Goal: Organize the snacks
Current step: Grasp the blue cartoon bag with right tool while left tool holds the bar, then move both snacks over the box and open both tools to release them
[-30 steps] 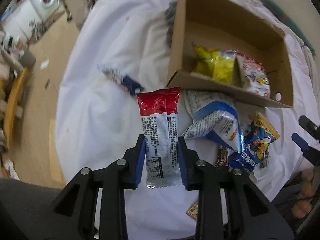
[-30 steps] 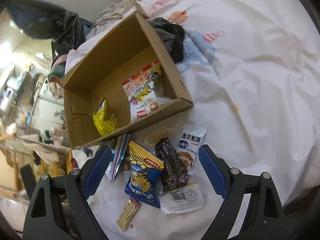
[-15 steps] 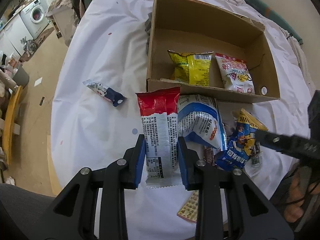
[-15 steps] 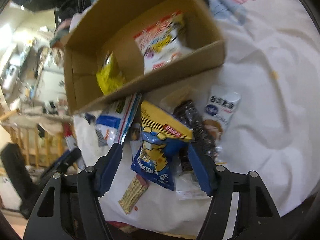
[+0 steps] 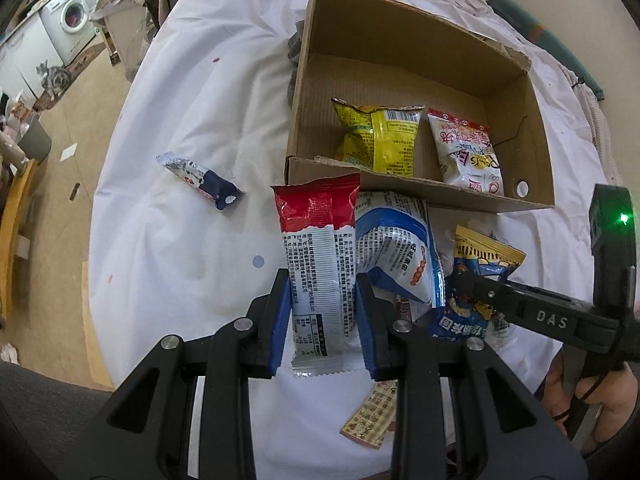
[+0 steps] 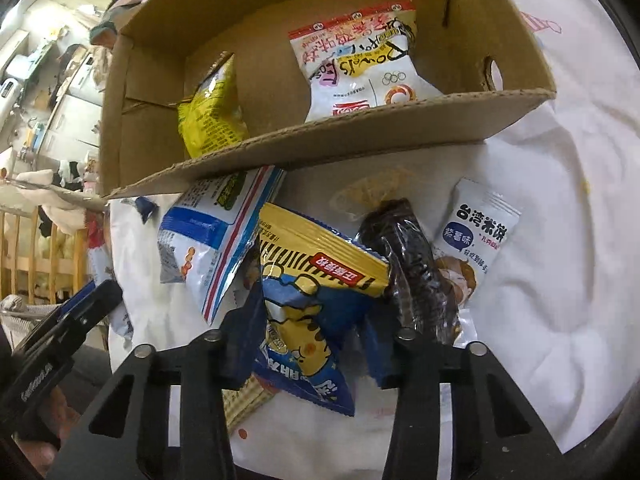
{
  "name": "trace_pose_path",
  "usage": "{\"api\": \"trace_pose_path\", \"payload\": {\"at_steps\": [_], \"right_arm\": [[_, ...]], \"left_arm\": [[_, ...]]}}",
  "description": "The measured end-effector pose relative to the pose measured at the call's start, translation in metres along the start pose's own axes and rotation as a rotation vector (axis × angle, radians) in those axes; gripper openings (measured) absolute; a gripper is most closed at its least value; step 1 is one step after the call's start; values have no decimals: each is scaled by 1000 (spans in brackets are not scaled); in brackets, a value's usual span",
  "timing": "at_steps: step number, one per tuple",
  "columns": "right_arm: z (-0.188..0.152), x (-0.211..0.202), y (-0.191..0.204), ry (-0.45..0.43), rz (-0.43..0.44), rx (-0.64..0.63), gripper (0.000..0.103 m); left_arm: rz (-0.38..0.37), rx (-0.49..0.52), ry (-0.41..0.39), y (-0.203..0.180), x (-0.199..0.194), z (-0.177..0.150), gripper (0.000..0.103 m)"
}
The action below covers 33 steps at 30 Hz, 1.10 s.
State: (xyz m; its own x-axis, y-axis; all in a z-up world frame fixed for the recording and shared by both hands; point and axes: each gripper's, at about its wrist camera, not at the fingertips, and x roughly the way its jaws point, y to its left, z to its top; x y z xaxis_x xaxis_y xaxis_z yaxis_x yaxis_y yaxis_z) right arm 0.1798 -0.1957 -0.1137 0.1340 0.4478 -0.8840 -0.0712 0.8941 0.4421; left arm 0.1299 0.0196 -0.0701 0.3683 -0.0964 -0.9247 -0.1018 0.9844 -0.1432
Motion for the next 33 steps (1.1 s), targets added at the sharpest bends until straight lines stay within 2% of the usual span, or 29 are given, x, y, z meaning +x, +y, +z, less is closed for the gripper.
{"api": "trace_pose_path", "payload": {"at_steps": [2,8,20,23,30,33], "right_arm": [[-2,-6,-3,-6,16,3,36],[-10,-28,-6,-48,66,-23,30],[-24,-77,-10,-189,153,-58,29],[-26,-92,-6,-250,183,-70,29],[-22,-144,-3,-478,298,-86,29],[-21,-160,-8,-569,338,-61,29]], "left_arm": [[-2,-9,5,0,2,0,27],[31,-2,-23,1,0,-2,27],[107,15,-127,3,-16,-4,27],[107,11,-175,3,-27,-4,27],[93,27,-289,-4,-59,15,27],[85,43,-311,-10,-66,25,27]]}}
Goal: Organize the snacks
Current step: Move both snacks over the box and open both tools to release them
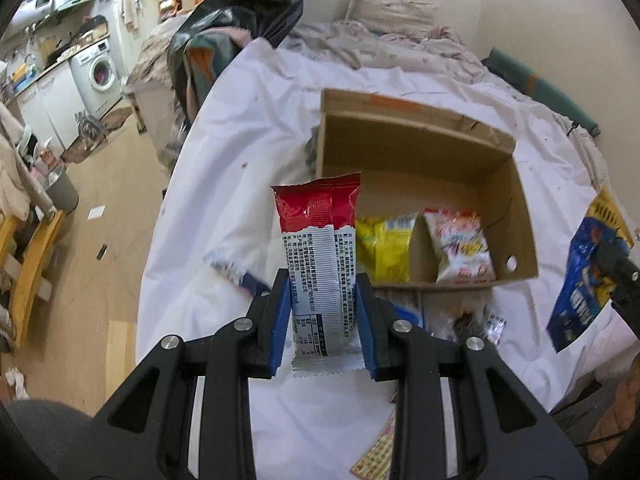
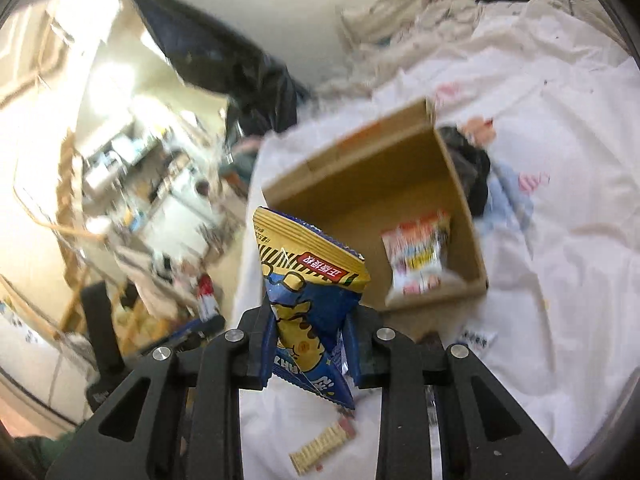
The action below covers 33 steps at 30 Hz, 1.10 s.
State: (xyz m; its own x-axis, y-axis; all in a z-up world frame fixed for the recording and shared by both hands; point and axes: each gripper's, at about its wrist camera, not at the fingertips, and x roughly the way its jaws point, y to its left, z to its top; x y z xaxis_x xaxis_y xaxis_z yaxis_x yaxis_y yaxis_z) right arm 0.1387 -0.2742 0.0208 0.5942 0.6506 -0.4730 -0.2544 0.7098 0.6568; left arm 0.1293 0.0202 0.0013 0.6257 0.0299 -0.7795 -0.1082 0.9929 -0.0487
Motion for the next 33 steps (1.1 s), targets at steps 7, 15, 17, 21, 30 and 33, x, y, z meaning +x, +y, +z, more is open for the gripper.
{"api": "trace_pose_path", "payload": {"at_steps": [7,15,17,21,30,33], "right_arm": [[19,-4,-8,-80,9,57,29],[40,9,-16,-69,-57,47,29],[45,14,-18,-56,-80,33,29],[57,27,-23,-37,-126,-1,29],[70,62,-45,34,-198,0,29],[67,75,-54,80,-218,44,29]], "left_arm": [[-16,32,-36,-12,2,29,27],[-23,74,-46,-21,16,53,27],[-24,85,-53,-24,20,60,27],[-20,101,-55,-27,31,70,27],[-27,129,-19,-35,68,67,27],[-47,147,8,-38,79,64,27]]}}
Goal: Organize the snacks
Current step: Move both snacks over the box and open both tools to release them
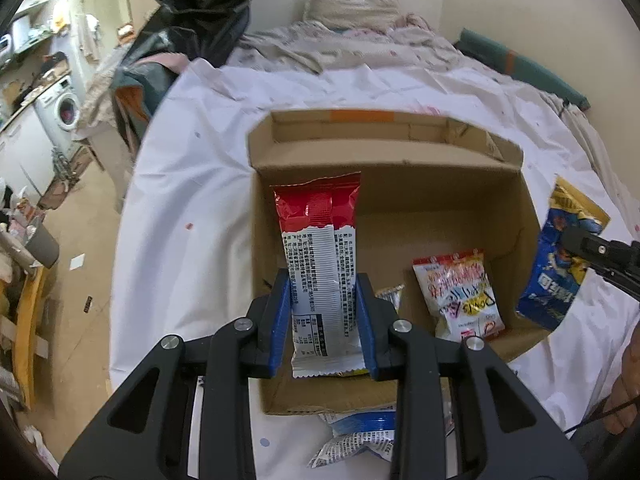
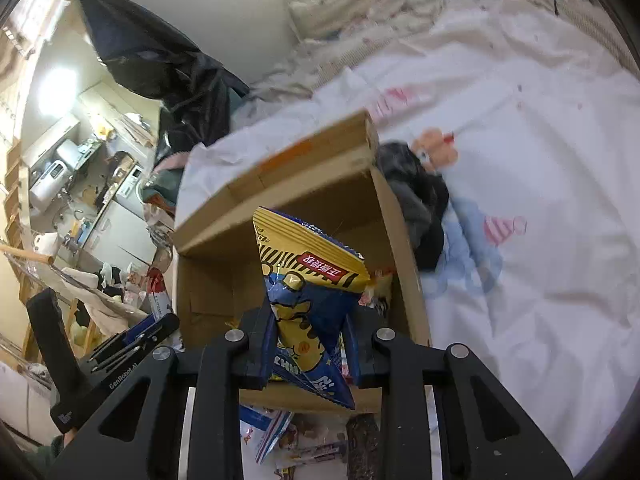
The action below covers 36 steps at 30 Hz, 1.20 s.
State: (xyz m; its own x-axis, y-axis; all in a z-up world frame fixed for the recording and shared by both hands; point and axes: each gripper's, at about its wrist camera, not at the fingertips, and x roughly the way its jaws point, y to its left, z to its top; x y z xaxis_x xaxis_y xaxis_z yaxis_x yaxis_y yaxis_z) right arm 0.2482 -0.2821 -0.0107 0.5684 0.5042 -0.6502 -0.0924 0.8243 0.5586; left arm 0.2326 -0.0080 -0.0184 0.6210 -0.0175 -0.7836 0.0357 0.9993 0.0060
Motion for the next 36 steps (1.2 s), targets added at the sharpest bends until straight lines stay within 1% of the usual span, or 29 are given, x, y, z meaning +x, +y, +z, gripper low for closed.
{"api": "trace_pose_path", "payload": {"at_steps": [3,8,10,15,23,24,26,28,29,30,31,32,33,34,35,36], "right_arm": [[-2,12,-1,39,-13,12,29],[-10,30,4,102,-39,-3,30],[-13,34,8,120,-39,-21,30],[-16,39,12,140,-45,-46,30],[-13,42,7,151,-39,-17,33],[-13,41,8,148,-38,-15,33],[-13,41,8,147,-35,-14,33],[-13,41,8,146,-34,-12,33],[-13,41,8,144,-32,-10,34],[-13,40,8,140,-28,-7,37],[-13,39,7,138,-26,-2,47],[-13,38,6,132,-25,5,63],[-13,36,4,120,-21,13,70],[-12,33,4,101,-20,20,80],[-11,30,4,85,-20,23,84],[-10,27,3,69,-20,25,85]], "left_arm": [[-13,5,16,-1,7,-1,27],[-37,-36,31,2,15,-2,27],[-33,-43,29,3,16,-2,27],[-29,-39,25,2,17,-1,27],[-31,-47,31,4,18,-1,28],[-31,-47,32,4,18,-1,30],[-33,-49,24,4,16,-2,37],[-26,-44,9,3,14,-2,57],[-20,-39,-2,2,12,-2,63],[-16,-35,-11,1,10,-2,74],[-17,-33,-15,1,9,-2,83],[-18,-29,-23,0,7,-2,86],[-20,-29,-31,0,5,-2,87],[-25,-31,-36,0,3,-2,87],[-34,-35,-35,0,3,-2,87],[-41,-40,-33,1,3,-1,87]]}}
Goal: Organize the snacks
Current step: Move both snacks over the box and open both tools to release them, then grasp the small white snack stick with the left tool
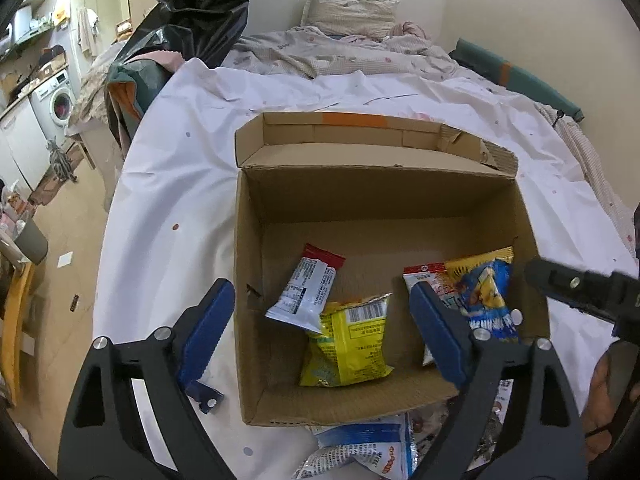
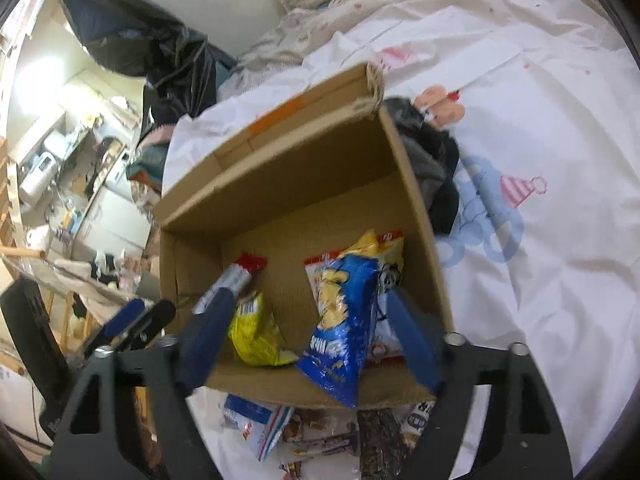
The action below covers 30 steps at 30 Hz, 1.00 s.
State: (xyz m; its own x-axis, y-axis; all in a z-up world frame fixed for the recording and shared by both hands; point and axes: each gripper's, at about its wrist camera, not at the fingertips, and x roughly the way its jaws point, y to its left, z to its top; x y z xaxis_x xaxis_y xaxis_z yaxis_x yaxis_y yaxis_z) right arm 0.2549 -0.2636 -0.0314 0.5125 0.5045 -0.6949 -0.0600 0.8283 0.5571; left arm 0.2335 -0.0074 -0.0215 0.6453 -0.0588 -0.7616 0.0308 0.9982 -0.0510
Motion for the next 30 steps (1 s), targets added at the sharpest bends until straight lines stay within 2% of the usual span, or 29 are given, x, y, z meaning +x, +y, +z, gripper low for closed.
{"api": "trace_pose_path", "payload": {"at_steps": [5,13,18,22,25,27,30], "right_arm": [[7,-15,-10,-61,-9,35,85],[10,-21,-25,-72,-5,106,85],[9,-22,-26,-66,-5,100,85],[-1,-24,-24,-48,-7,96,85],[-8,-27,-22,-40,-11,86,85],[-12,-29,-20,-31,-18,72,85],[-16,-32,-17,-27,-20,60,85]], "left_arm": [[3,-43,-3,10,-1,1,87],[29,-118,-17,36,-9,5,87],[83,-181,-16,67,-18,5,87],[136,-266,-12,109,-30,1,87],[180,-332,31,136,-30,-10,87],[208,-365,92,151,-24,-22,87],[192,-368,234,161,-1,-42,87]]}}
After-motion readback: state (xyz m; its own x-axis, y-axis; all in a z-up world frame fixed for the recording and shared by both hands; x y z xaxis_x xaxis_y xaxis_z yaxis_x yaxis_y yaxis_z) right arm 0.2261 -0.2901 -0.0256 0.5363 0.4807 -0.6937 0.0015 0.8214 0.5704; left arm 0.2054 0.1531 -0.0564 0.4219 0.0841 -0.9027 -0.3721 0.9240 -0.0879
